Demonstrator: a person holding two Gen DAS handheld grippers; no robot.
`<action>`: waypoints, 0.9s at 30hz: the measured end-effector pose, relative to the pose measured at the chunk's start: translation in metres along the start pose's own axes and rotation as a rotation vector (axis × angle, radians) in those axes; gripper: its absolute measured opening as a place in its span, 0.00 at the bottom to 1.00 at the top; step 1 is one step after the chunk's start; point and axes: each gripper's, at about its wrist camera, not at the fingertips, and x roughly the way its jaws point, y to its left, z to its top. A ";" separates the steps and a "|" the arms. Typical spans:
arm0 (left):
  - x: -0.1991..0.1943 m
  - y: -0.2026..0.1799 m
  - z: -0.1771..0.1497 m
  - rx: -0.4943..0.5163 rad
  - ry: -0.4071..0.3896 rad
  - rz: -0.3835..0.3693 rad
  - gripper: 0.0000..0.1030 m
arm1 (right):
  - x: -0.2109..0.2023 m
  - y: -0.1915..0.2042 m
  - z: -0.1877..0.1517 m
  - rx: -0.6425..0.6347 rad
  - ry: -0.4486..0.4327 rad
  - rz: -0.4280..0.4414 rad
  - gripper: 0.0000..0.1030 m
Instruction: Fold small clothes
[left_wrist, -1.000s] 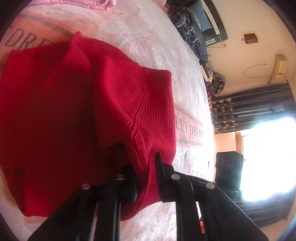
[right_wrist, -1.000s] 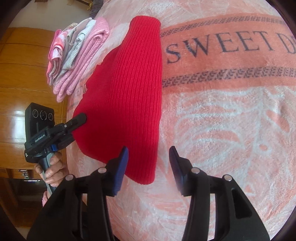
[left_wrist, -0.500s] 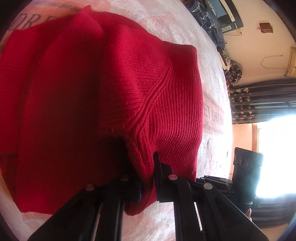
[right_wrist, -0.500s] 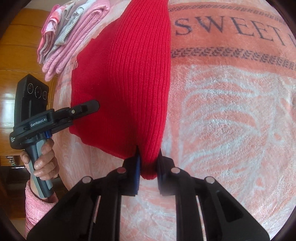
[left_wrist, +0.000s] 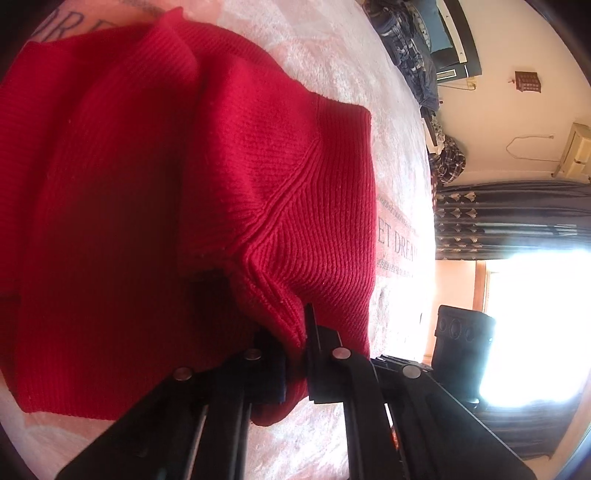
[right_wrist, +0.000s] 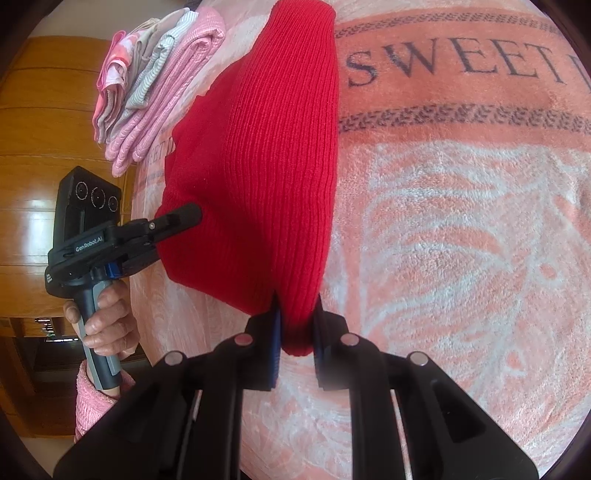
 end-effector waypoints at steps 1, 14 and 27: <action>-0.002 0.000 0.001 0.001 -0.012 -0.003 0.07 | 0.001 0.002 0.000 -0.007 0.002 0.000 0.12; -0.003 0.003 0.002 -0.042 -0.087 0.032 0.06 | -0.012 0.006 0.003 -0.012 -0.037 -0.022 0.38; -0.115 0.035 0.000 0.043 -0.213 0.132 0.05 | -0.008 0.021 0.011 -0.048 -0.051 -0.002 0.38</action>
